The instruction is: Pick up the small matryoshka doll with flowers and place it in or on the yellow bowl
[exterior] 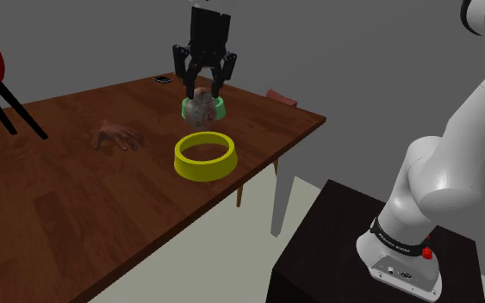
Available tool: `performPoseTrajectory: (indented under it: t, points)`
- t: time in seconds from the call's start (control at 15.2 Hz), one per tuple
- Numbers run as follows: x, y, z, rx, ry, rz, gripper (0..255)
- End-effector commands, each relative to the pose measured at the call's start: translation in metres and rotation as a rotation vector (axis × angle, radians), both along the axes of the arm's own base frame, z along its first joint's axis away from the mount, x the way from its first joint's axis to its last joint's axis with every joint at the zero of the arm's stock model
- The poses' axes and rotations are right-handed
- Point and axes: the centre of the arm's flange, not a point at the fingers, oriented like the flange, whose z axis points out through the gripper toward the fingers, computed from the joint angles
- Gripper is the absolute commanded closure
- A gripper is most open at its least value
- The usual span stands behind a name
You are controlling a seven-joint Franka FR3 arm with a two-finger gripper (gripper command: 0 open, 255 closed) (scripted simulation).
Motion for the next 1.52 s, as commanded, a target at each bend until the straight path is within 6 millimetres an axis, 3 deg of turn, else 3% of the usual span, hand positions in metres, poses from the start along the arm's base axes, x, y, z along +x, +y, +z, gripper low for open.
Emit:
performPoseTrajectory:
  t: [0.0, 0.73, 1.25, 1.32, 1.45]
  points:
    - [0.000, -0.001, -0.012, 0.000, -0.001, 0.000, 255]
    - [0.000, -0.001, -0.070, 0.000, -0.001, 0.000, 255]
    - [0.000, -0.001, -0.071, 0.000, -0.001, 0.000, 255]
    - [0.000, -0.001, -0.071, 0.000, -0.001, 0.000, 0]
    - [0.000, -0.001, -0.071, 0.000, -0.001, 0.000, 0]
